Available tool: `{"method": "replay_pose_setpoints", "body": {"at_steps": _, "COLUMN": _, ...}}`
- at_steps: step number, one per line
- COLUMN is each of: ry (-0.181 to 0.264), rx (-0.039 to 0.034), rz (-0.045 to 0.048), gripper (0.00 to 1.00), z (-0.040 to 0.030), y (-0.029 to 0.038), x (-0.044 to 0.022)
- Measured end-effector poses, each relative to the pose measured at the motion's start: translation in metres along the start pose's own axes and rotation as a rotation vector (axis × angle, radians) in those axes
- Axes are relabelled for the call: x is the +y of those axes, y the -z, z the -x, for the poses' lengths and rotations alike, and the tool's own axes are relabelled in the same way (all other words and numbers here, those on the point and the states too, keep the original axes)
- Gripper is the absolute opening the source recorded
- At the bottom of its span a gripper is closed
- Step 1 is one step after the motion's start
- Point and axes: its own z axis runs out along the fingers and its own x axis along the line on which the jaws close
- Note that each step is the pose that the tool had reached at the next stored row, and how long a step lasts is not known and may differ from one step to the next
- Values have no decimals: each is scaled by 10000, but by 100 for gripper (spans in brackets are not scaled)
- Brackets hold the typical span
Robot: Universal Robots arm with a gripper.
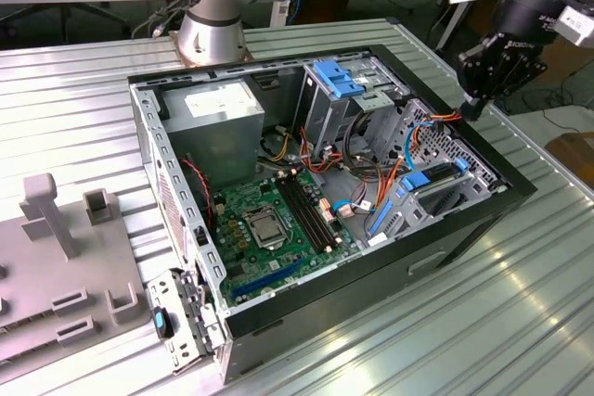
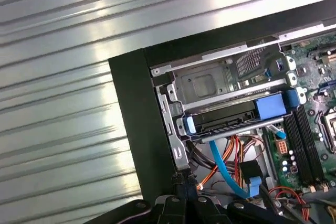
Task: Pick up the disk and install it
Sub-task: 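Insert the first disk wire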
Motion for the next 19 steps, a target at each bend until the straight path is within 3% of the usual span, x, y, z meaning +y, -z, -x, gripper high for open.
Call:
{"method": "replay_pose_setpoints", "body": {"at_steps": 2, "ry": 741, "rx": 38, "rz": -10, "gripper": 11, "z": 1, "y": -2, "x": -3}}
{"method": "replay_pose_setpoints", "body": {"at_steps": 9, "ry": 1385, "rx": 72, "rz": -20, "gripper": 11, "z": 13, "y": 1, "x": -56}}
{"method": "replay_pose_setpoints", "body": {"at_steps": 12, "ry": 2074, "rx": 108, "rz": -31, "gripper": 11, "z": 28, "y": -17, "x": -119}}
{"method": "replay_pose_setpoints", "body": {"at_steps": 13, "ry": 2371, "rx": 242, "rz": -46, "gripper": 11, "z": 28, "y": -28, "x": -121}}
{"method": "replay_pose_setpoints", "body": {"at_steps": 14, "ry": 2363, "rx": 453, "rz": -71, "gripper": 11, "z": 29, "y": -29, "x": -122}}
{"method": "replay_pose_setpoints", "body": {"at_steps": 15, "ry": 2337, "rx": 531, "rz": -78, "gripper": 11, "z": 29, "y": -28, "x": -124}}
{"method": "replay_pose_setpoints", "body": {"at_steps": 17, "ry": 2225, "rx": 591, "rz": -82, "gripper": 11, "z": 29, "y": -31, "x": -129}}
{"method": "replay_pose_setpoints", "body": {"at_steps": 19, "ry": 1917, "rx": 588, "rz": -71, "gripper": 11, "z": 30, "y": -46, "x": -130}}
